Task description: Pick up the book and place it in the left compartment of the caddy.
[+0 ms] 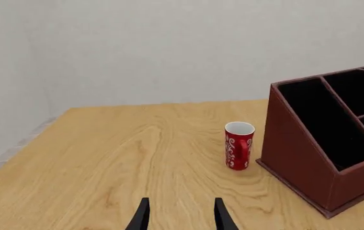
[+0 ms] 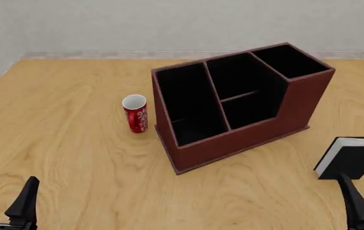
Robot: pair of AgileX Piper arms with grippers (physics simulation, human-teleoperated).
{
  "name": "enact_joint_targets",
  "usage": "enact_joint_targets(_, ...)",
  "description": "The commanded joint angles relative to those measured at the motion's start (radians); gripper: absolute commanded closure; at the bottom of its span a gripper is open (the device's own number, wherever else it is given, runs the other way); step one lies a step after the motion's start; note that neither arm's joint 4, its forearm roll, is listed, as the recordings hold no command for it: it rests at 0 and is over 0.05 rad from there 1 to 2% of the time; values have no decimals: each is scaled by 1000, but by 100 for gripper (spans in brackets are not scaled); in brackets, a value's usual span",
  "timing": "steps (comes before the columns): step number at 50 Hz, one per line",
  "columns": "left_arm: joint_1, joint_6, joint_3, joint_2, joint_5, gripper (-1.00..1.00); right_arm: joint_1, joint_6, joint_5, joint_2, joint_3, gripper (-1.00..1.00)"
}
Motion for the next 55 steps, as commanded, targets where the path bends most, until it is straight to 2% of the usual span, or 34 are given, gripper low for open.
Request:
enact_joint_targets(1,-13,5,1,-2,-8,-100,33,-204,296,0,-178,-100)
enact_joint_targets(5,-14,9,2,-3,-12,-100,24,-250,417,3,-235,-100)
enact_joint_targets(6,-12,10,2,-3,-13,-100,14,-282,445,7,-251,-100)
enact_joint_targets(8,-12,9,2,-3,-12,-100,0,-310,478,20,-279,-100)
enact_joint_targets(9,-14,12,2,-3,-13,-100,15,-345,522,16,-301,-100)
enact_joint_targets(10,-15,14,2,-3,-14,-100,-19,-370,528,34,-304,-100)
enact_joint_targets(12,-18,13,2,-3,-14,-100,-28,-432,569,38,-319,-100)
enact_joint_targets(16,-23,16,2,-3,-19,-100,-57,-506,649,90,-395,-100)
enact_joint_targets(17,-25,19,2,-3,-21,-100,-70,-539,672,99,-402,-100)
enact_joint_targets(18,-25,19,2,-3,-21,-100,-70,-539,672,100,-402,-100)
enact_joint_targets(19,-27,20,2,-3,-21,-100,-78,-579,709,110,-417,-100)
enact_joint_targets(20,-28,21,2,-3,-21,-100,-75,-574,722,126,-438,-100)
enact_joint_targets(22,-35,22,2,-3,-24,-100,-110,-650,731,144,-438,-100)
enact_joint_targets(24,-39,24,2,-3,-26,-100,-103,-642,759,179,-468,-100)
enact_joint_targets(27,-45,22,1,-3,-29,-100,-129,-742,799,185,-442,-100)
enact_joint_targets(28,-46,22,1,-3,-30,-100,-126,-750,809,191,-448,-100)
enact_joint_targets(29,-47,20,1,-3,-28,-100,-131,-752,812,207,-456,-100)
enact_joint_targets(31,-51,20,1,-3,-27,-100,-150,-801,816,223,-454,-100)
enact_joint_targets(32,-51,20,1,-3,-28,-100,-153,-806,819,237,-461,-100)
enact_joint_targets(34,-52,19,0,-3,-28,-100,-180,-864,817,251,-455,-100)
enact_joint_targets(37,-54,17,-2,-3,-29,-100,-190,-872,816,290,-486,-100)
enact_joint_targets(42,-56,13,-1,-3,-30,-100,-228,-948,796,350,-531,-100)
enact_joint_targets(46,-60,9,-4,-3,-28,-100,-231,-969,786,395,-558,-100)
enact_joint_targets(48,-61,10,-5,-3,-27,-100,-251,-1010,768,403,-537,-100)
enact_joint_targets(52,-58,9,-7,-3,-26,-100,-244,-1005,728,445,-542,-100)
enact_joint_targets(54,-56,6,-7,-3,-27,-100,-270,-1064,690,451,-496,-100)
enact_joint_targets(55,-55,6,-7,-3,-28,-100,-270,-1059,671,469,-498,-100)
